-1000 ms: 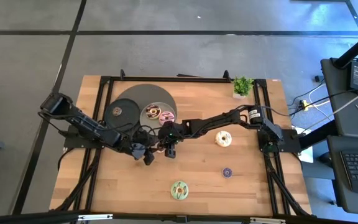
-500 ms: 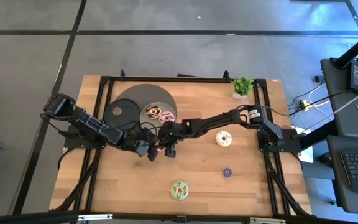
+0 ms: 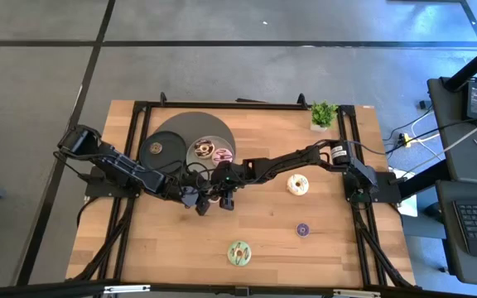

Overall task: Pick & Place donuts
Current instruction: Put the small dark brown donut on the black plate

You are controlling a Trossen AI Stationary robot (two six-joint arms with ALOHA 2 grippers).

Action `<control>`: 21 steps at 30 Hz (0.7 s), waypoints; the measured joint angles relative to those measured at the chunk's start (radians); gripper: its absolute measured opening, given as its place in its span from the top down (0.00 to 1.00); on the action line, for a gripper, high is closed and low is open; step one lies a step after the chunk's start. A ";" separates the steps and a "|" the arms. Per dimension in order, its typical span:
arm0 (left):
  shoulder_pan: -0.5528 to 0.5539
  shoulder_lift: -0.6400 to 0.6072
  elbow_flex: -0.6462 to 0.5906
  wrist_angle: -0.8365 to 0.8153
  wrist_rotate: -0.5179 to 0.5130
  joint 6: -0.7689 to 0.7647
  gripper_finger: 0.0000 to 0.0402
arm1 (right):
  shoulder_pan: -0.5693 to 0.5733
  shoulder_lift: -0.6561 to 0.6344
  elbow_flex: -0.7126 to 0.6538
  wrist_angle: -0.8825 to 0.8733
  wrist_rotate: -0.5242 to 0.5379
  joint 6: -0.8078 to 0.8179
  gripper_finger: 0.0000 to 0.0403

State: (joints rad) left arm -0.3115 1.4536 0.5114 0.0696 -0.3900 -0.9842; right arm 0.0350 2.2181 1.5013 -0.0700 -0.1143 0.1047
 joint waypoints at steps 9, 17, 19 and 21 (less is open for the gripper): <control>0.000 0.000 0.000 0.001 0.006 0.026 0.83 | 0.000 0.000 0.000 0.000 0.000 0.000 0.74; 0.000 -0.001 0.000 0.009 0.000 0.053 0.92 | -0.011 -0.038 0.000 -0.023 -0.002 -0.005 0.74; 0.000 -0.001 0.000 0.010 -0.001 0.068 0.92 | -0.017 -0.070 0.000 -0.061 0.000 -0.005 0.74; 0.000 -0.001 0.000 0.014 -0.001 0.067 0.91 | -0.020 -0.106 0.000 -0.134 -0.001 -0.006 0.74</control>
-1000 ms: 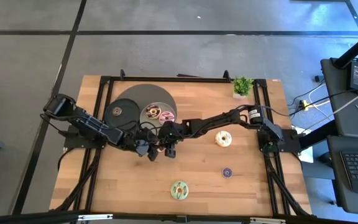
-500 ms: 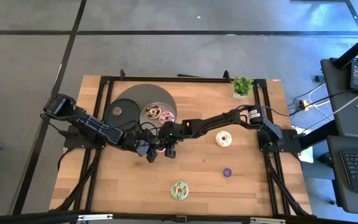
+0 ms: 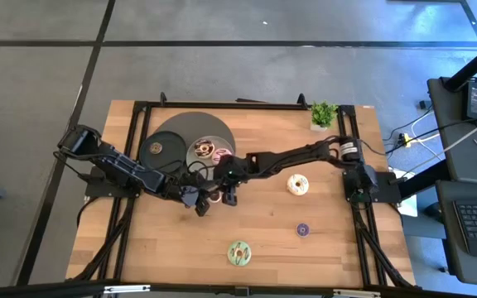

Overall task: Pick & Place donuts
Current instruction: Put the small dark brown donut on the black plate

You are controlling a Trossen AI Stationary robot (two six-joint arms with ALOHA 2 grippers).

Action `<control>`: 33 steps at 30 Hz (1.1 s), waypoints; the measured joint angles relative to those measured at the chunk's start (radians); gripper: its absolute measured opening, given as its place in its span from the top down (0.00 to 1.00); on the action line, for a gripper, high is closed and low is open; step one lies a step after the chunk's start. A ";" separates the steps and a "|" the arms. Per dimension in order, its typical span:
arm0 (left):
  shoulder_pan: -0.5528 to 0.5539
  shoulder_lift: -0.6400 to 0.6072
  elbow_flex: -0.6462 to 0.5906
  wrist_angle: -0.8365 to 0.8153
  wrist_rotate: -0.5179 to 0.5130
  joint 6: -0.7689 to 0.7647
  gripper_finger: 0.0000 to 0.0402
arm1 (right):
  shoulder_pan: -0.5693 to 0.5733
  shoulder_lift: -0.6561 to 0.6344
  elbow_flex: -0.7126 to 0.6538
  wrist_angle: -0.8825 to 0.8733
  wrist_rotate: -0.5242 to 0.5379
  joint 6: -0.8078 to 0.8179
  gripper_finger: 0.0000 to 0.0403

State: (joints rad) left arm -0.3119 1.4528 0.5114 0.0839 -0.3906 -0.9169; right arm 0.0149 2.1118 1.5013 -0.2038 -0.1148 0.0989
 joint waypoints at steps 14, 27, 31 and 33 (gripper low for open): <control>0.003 0.000 0.000 0.039 0.065 0.150 0.88 | -0.003 -0.459 -0.446 -0.022 0.095 0.030 0.74; 0.071 0.000 0.000 0.048 0.052 0.163 0.56 | -0.004 -0.724 -0.626 0.011 0.298 0.189 0.74; 0.070 0.000 0.000 0.047 0.063 0.156 0.52 | -0.004 -0.723 -0.626 0.007 0.298 0.189 0.74; 0.070 0.000 0.000 0.046 0.089 0.164 0.51 | -0.004 -0.721 -0.627 0.007 0.298 0.189 0.74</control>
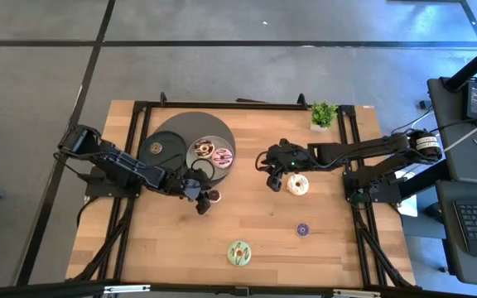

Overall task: Pick & Place donuts
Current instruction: Put the small dark brown donut on the black plate

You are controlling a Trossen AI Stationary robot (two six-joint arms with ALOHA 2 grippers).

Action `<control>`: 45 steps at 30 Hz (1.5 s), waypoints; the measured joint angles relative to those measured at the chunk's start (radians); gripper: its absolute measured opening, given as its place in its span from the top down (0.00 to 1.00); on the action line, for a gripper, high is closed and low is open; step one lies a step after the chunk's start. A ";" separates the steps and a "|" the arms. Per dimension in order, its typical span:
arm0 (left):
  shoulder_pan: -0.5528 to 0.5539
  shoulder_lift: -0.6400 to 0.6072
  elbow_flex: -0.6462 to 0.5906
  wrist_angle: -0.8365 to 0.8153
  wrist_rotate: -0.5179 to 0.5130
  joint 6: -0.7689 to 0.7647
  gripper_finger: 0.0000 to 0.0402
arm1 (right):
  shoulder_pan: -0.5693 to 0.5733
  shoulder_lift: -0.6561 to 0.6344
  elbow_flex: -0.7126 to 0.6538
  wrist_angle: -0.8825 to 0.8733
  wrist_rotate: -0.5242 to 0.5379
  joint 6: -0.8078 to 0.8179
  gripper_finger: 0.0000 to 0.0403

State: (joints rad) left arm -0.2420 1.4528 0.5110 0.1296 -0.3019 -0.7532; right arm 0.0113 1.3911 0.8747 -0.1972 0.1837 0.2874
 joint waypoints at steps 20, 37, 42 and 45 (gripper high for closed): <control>0.022 0.028 0.000 -0.022 0.008 0.042 0.56 | 0.000 0.000 -0.001 0.022 0.037 -0.003 0.74; 0.021 0.067 0.000 -0.012 0.015 0.001 0.80 | 0.000 0.002 -0.001 0.021 0.044 -0.004 0.74; 0.032 0.024 0.000 -0.021 0.077 -0.021 0.94 | 0.000 0.002 -0.001 0.021 0.044 -0.004 0.74; 0.056 -0.050 0.000 -0.043 0.121 -0.028 0.98 | 0.000 0.002 -0.001 0.021 0.043 -0.006 0.74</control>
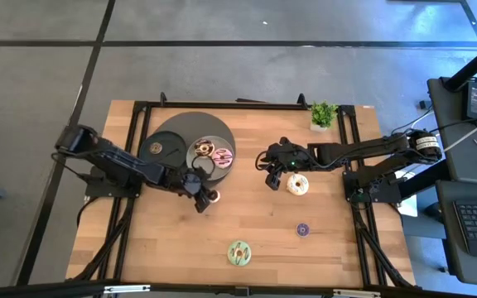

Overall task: Pick & Place donuts
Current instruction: Put the small dark brown donut on the black plate

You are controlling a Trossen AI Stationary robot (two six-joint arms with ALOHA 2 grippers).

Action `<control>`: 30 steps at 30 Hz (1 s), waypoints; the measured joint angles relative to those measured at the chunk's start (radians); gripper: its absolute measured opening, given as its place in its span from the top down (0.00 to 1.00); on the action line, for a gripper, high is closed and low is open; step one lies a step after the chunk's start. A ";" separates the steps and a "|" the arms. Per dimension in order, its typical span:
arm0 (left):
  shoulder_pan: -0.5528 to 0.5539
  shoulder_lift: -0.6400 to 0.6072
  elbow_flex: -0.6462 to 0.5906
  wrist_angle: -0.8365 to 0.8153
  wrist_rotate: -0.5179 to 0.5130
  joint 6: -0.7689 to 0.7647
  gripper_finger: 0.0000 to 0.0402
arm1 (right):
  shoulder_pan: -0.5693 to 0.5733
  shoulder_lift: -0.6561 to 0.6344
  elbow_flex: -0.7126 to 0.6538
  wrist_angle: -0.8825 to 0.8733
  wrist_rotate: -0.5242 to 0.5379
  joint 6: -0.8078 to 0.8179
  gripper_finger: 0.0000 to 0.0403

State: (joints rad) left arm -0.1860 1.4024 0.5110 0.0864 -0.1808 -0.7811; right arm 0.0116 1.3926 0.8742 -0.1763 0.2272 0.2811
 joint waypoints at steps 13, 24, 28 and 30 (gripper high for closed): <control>0.193 -0.501 0.000 -0.711 -0.214 -0.226 0.98 | 0.000 0.000 0.000 -0.001 0.014 -0.005 0.74; 0.402 -0.525 0.000 -1.005 -0.328 -0.335 0.99 | 0.000 0.000 0.000 0.001 0.120 -0.005 0.74; 0.461 -0.468 0.000 -0.976 -0.341 -0.334 0.99 | -0.001 0.000 0.000 0.001 0.121 -0.004 0.74; 0.486 -0.439 0.000 -0.956 -0.342 -0.334 0.98 | -0.001 0.000 0.000 0.001 0.121 -0.003 0.74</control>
State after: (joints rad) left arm 0.3002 0.9638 0.5110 -0.8695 -0.5231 -1.1152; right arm 0.0105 1.3926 0.8742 -0.1757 0.3481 0.2783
